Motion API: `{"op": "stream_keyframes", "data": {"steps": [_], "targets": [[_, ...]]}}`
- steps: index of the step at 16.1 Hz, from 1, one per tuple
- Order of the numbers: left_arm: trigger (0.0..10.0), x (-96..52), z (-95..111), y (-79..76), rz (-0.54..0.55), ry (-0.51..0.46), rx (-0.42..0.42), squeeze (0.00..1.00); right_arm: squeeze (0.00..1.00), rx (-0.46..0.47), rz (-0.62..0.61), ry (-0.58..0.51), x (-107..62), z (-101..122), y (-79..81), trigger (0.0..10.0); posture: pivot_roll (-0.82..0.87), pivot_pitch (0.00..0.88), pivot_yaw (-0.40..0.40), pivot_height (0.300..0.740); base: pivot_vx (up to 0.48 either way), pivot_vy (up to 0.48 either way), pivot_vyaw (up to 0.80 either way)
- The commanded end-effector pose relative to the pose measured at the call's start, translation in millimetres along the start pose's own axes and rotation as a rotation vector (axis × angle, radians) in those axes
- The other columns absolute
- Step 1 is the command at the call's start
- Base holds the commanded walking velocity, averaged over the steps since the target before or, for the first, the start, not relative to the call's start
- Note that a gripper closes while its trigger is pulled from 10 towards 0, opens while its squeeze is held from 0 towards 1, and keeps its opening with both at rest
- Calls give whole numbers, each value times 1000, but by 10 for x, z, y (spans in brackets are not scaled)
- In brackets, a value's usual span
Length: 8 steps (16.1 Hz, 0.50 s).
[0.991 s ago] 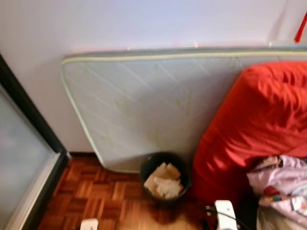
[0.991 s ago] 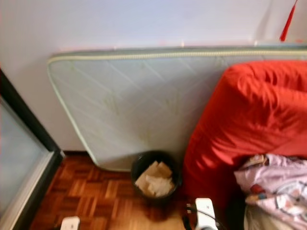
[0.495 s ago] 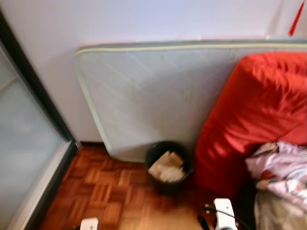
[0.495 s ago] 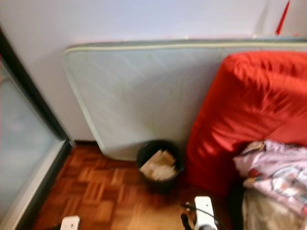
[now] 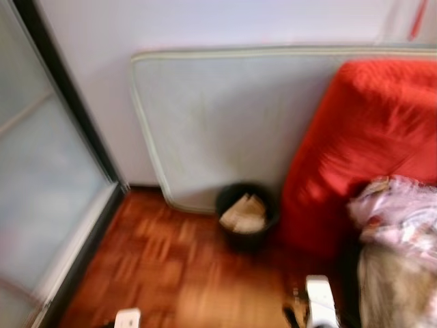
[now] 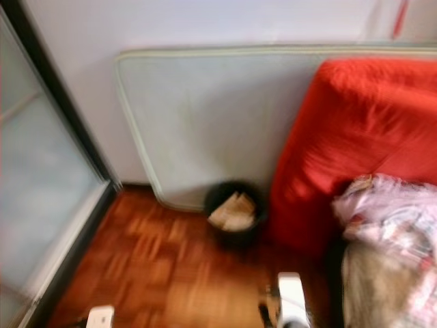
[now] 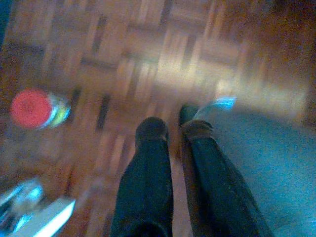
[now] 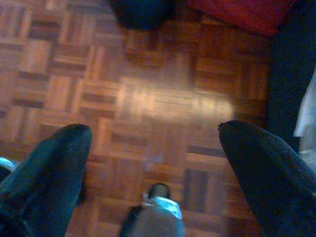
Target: Clean up the room
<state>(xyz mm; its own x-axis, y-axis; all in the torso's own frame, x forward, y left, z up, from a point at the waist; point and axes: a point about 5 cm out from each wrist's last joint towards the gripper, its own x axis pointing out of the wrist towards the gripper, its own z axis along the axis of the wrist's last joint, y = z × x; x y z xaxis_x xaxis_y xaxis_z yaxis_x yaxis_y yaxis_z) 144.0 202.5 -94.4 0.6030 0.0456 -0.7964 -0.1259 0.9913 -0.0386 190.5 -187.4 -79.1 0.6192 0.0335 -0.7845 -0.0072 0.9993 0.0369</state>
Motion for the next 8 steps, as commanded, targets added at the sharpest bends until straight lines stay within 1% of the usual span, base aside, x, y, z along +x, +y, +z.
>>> {"op": "stream_keyframes", "data": {"steps": [1,7,8], "targets": [[10000,4,19,29,10,1,10,0,0,19,-4,7,-5,-26,-4,10000,41,0,54,713,0,0,0],[10000,4,24,35,13,0,13,0,0,30,-13,14,-4,-34,-3,10000,43,0,54,713,0,0,0],[10000,4,25,35,14,-1,12,0,0,28,-10,18,-4,-37,-1,10000,44,0,54,713,0,0,-800]]}}
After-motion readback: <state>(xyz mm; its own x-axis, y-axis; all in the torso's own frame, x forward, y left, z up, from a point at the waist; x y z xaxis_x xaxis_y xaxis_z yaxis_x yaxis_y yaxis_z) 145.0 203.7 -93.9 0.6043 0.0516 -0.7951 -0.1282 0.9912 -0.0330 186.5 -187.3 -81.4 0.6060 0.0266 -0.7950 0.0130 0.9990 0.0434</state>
